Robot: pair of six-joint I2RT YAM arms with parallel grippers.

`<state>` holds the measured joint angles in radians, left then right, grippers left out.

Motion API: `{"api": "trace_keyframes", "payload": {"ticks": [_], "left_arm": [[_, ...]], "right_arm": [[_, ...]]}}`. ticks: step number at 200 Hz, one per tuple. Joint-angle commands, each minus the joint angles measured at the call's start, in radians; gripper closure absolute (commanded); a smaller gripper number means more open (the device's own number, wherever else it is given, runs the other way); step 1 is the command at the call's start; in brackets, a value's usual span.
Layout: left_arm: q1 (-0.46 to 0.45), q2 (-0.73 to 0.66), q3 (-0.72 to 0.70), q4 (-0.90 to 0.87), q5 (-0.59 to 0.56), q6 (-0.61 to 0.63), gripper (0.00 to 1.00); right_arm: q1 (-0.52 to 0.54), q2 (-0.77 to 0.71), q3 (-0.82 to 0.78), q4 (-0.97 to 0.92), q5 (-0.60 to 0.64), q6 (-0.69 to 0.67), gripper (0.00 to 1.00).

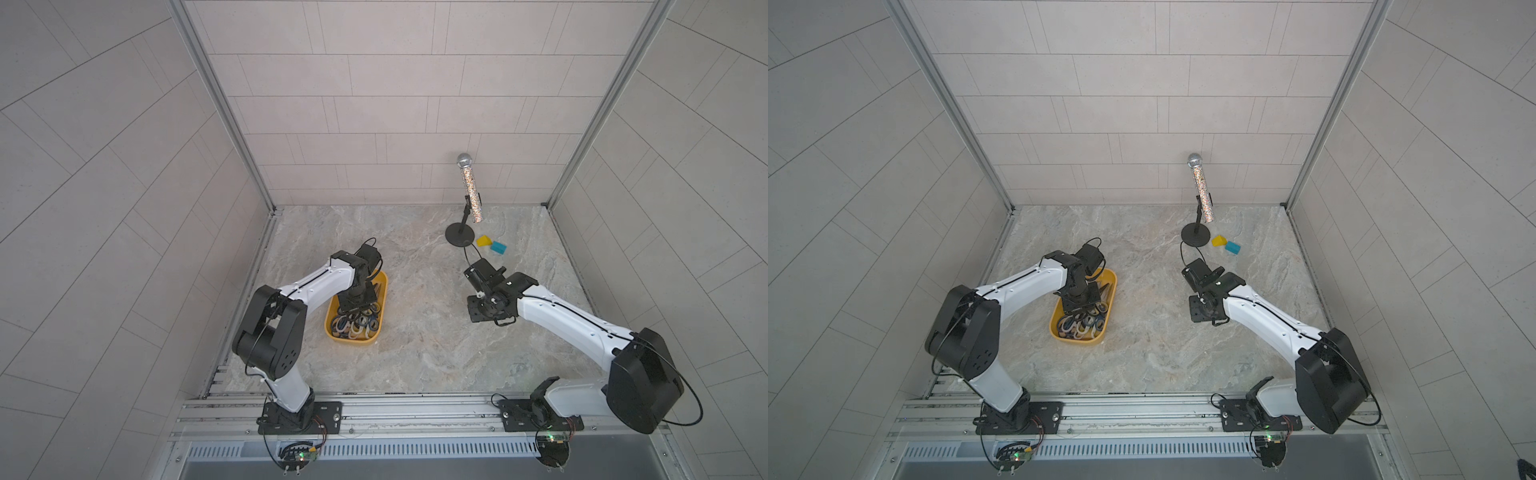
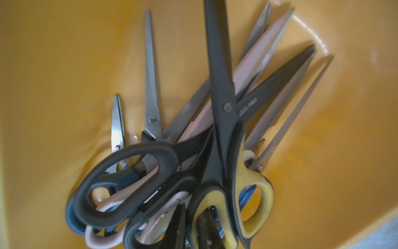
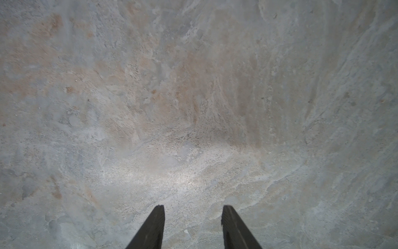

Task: Take the scissors out of the storage box
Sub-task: Pick up the scissors from the storage box, then place the scissors at the center of the board.

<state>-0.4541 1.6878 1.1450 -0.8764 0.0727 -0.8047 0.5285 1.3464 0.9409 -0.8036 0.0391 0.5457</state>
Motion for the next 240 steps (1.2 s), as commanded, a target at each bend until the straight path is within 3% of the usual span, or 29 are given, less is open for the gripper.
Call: {"api": "trace_keyframes", "payload": {"ticks": [1, 21, 94, 143, 208, 240], "left_arm": [[-0.005, -0.012, -0.025, -0.04, -0.036, 0.002, 0.94], [-0.005, -0.019, -0.018, -0.055, -0.038, 0.008, 1.0], [-0.001, -0.162, 0.011, -0.185, -0.077, 0.075, 1.0], [-0.021, -0.228, 0.116, -0.188, -0.039, 0.107, 1.0], [-0.18, 0.035, 0.436, -0.115, -0.05, 0.186, 1.0], [-0.246, 0.198, 0.582, -0.035, -0.038, 0.199, 1.0]], "right_arm": [[0.004, 0.001, -0.003, -0.005, 0.021, -0.013, 0.52], [0.004, -0.001, -0.002, -0.005, 0.018, -0.013, 0.52], [0.004, 0.006, 0.052, -0.008, -0.005, -0.009, 0.52], [-0.041, 0.016, 0.065, -0.017, 0.007, 0.017, 0.52], [-0.282, 0.043, 0.05, -0.041, -0.182, 0.057, 0.52], [-0.401, 0.031, 0.048, -0.077, -0.184, 0.056, 0.52]]}}
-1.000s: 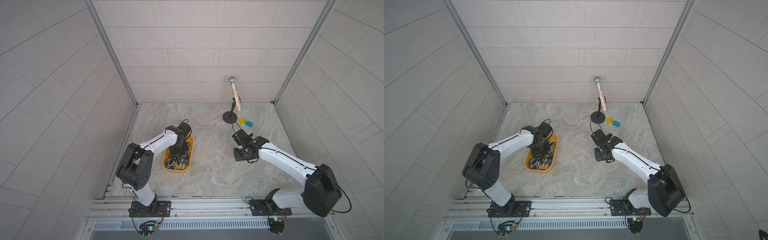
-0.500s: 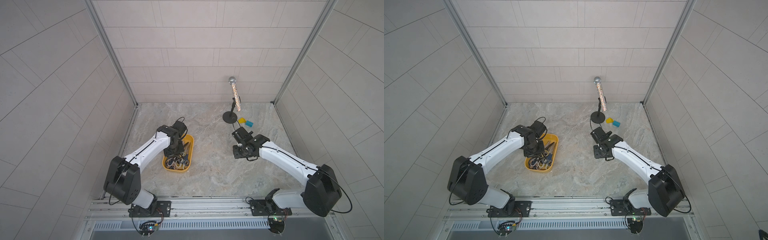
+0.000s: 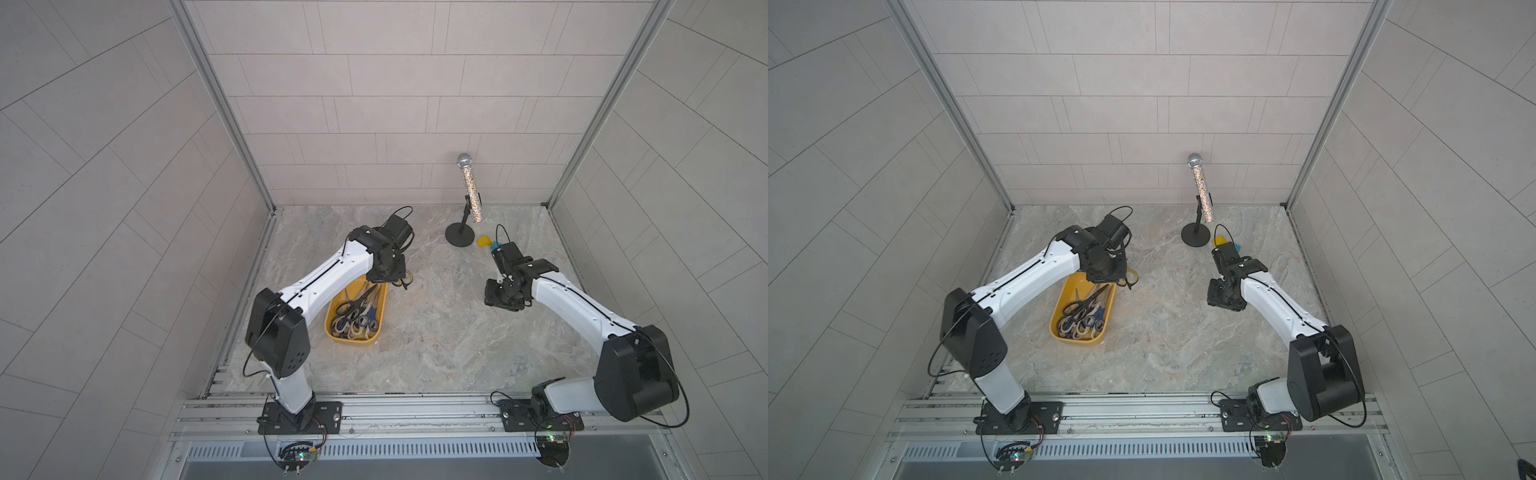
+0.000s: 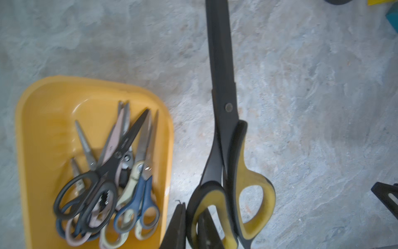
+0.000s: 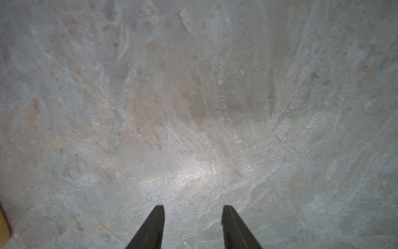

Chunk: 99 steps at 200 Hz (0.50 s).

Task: Take the scissors out of the storage box
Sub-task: Place the scissors at the center of the board.

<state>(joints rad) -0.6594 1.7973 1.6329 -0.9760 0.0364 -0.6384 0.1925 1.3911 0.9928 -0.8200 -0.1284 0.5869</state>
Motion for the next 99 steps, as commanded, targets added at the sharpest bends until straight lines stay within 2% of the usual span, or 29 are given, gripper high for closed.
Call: {"api": "trace_keyframes", "payload": {"ticks": [1, 33, 99], "left_arm": [[-0.042, 0.091, 0.097, 0.068, -0.001, 0.032, 1.0], [-0.119, 0.278, 0.275, 0.126, 0.04, 0.051, 1.0], [-0.212, 0.636, 0.613, 0.186, 0.166, 0.037, 1.0]], "right_arm": [[-0.068, -0.014, -0.005, -0.061, -0.016, 0.014, 0.52], [-0.14, -0.101, -0.034, -0.073, 0.03, 0.055, 0.52], [-0.183, -0.348, -0.102, -0.045, 0.101, 0.097, 0.52]]}}
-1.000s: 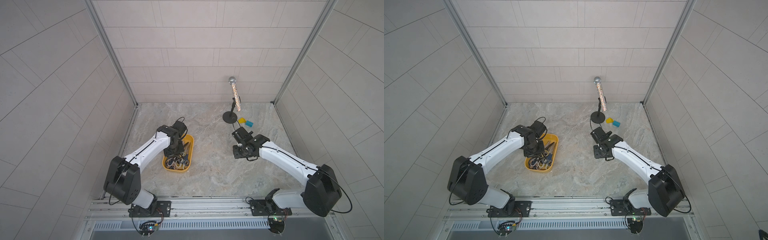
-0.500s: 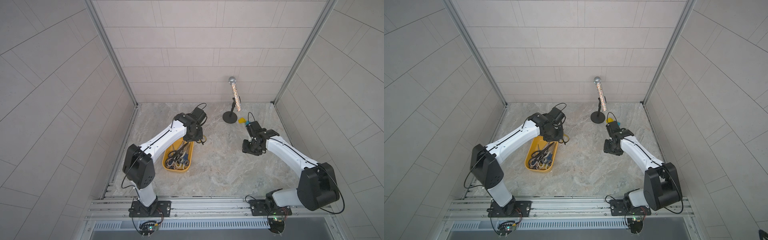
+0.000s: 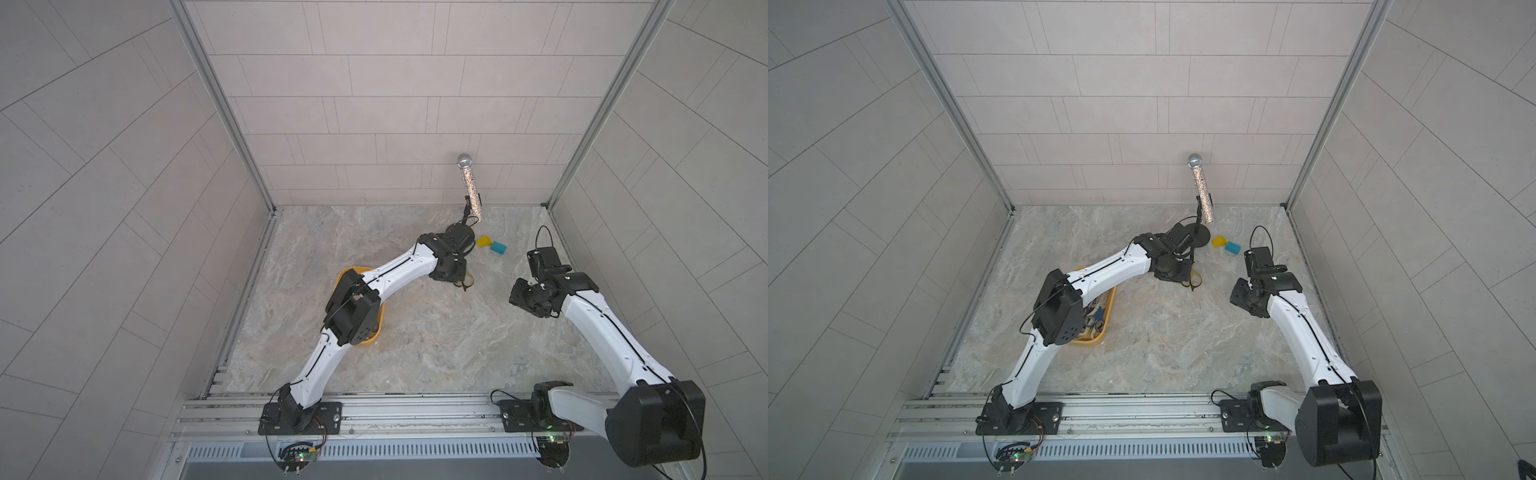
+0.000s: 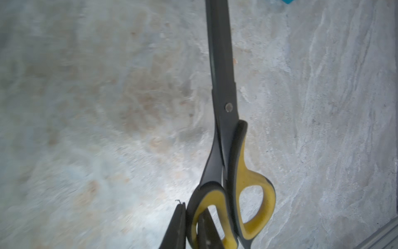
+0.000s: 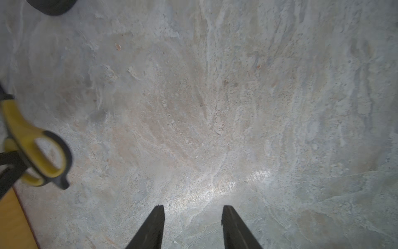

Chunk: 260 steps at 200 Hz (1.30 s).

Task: Take the scissors out of the storage box
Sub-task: Place the scissors at the center of the board.

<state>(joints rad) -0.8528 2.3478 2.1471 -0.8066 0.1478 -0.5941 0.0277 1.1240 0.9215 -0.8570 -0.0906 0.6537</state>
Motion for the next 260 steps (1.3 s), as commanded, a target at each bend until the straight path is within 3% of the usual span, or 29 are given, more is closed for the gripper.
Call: {"api": "trace_keyframes", "payload": {"ticks": [1, 59, 104, 112, 145, 190, 225, 260], "left_arm": [[-0.02, 0.091, 0.103, 0.018, 0.055, -0.01, 1.0], [-0.035, 0.301, 0.322, -0.059, 0.004, -0.159, 1.0], [-0.038, 0.37, 0.398, -0.086, -0.003, -0.198, 1.0], [-0.038, 0.371, 0.404, -0.098, -0.008, -0.197, 0.96], [-0.038, 0.367, 0.406, -0.125, -0.02, -0.184, 0.72], [-0.036, 0.37, 0.477, -0.182, -0.035, -0.16, 0.58], [-0.006, 0.357, 0.651, -0.344, -0.067, -0.077, 0.57], [0.041, 0.235, 0.655, -0.517, -0.106, 0.053, 0.59]], "right_arm": [[-0.019, -0.083, -0.032, -0.006, 0.064, 0.031, 0.52], [-0.031, -0.121, -0.054, 0.003, 0.032, 0.017, 0.51], [-0.032, -0.109, -0.065, 0.009, 0.006, 0.002, 0.51], [-0.032, -0.109, -0.067, 0.01, 0.004, 0.0, 0.51], [-0.032, -0.109, -0.075, 0.018, -0.009, 0.0, 0.51], [-0.032, -0.119, -0.076, 0.023, -0.036, -0.01, 0.51], [-0.032, -0.132, -0.065, 0.035, -0.063, -0.011, 0.52], [-0.025, -0.126, -0.079, 0.078, -0.103, 0.007, 0.52]]}}
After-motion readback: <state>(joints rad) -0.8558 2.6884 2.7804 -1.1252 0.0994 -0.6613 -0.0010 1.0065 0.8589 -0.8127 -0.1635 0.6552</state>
